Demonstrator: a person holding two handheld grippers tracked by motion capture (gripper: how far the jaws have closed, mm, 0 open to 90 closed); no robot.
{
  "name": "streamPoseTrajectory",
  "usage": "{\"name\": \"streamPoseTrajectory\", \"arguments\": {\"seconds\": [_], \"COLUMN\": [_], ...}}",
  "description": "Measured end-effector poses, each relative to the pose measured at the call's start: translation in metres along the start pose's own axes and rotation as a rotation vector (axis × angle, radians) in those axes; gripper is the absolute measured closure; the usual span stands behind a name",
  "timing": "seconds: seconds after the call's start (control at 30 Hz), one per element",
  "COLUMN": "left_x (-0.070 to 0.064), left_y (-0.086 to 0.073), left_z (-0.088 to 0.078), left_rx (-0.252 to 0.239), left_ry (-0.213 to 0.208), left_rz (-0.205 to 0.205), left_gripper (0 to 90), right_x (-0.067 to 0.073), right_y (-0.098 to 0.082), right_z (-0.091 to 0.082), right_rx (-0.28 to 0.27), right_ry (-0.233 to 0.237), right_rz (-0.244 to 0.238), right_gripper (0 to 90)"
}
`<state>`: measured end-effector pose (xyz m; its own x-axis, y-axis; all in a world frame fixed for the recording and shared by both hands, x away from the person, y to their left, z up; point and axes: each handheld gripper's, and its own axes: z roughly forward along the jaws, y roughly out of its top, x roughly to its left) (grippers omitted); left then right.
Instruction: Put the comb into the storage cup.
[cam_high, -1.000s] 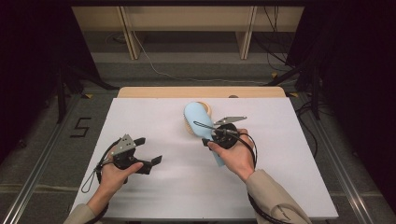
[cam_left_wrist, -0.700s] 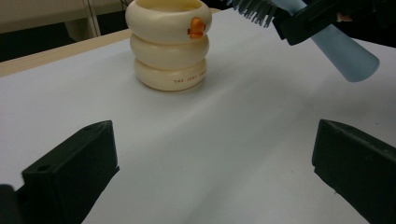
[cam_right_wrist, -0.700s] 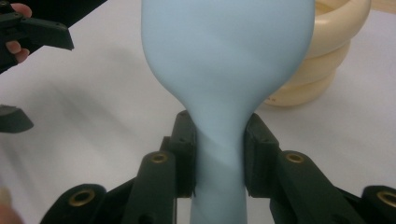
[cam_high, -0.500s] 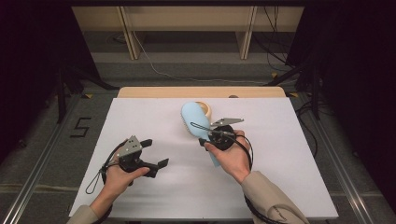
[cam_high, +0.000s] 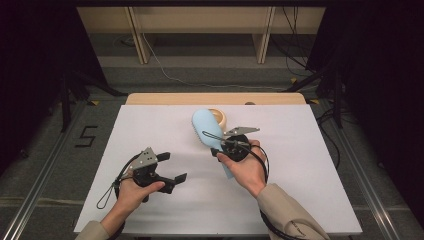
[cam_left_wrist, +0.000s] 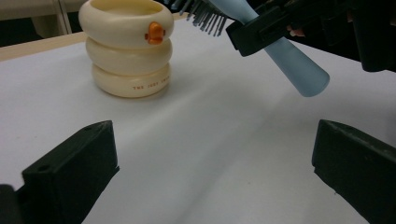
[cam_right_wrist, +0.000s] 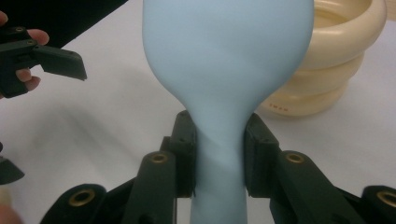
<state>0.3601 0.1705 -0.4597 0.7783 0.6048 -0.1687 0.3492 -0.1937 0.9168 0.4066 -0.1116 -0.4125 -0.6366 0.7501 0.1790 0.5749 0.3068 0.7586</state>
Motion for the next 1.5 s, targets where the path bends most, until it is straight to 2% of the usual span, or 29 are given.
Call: {"name": "streamPoseTrajectory", "arguments": {"seconds": [0.3, 0.57, 0.9, 1.27, 1.5], "left_x": [-0.01, -0.023, -0.033, -0.035, -0.041], "left_y": [0.001, 0.004, 0.008, 0.008, 0.006], "left_z": [0.008, 0.021, 0.034, 0.036, 0.042], "left_rx": [0.002, 0.013, 0.008, 0.005, 0.014], "left_ry": [-0.038, -0.074, -0.098, -0.089, -0.094], "left_rz": [-0.034, -0.047, -0.063, -0.062, -0.059], "left_gripper": [0.5, 1.4, 1.8, 2.0, 2.0], "right_x": [0.001, 0.002, 0.003, 0.004, 0.006], "right_y": [0.001, 0.001, 0.002, 0.002, 0.002], "right_z": [0.0, 0.0, 0.0, 0.001, 0.001], "right_rx": [-0.003, -0.012, -0.024, -0.025, -0.029], "right_ry": [0.004, 0.007, 0.006, 0.009, 0.01], "right_rz": [0.001, -0.002, -0.001, -0.001, 0.002], "right_gripper": [70.1, 70.1, 70.2, 70.2, 70.2]}}
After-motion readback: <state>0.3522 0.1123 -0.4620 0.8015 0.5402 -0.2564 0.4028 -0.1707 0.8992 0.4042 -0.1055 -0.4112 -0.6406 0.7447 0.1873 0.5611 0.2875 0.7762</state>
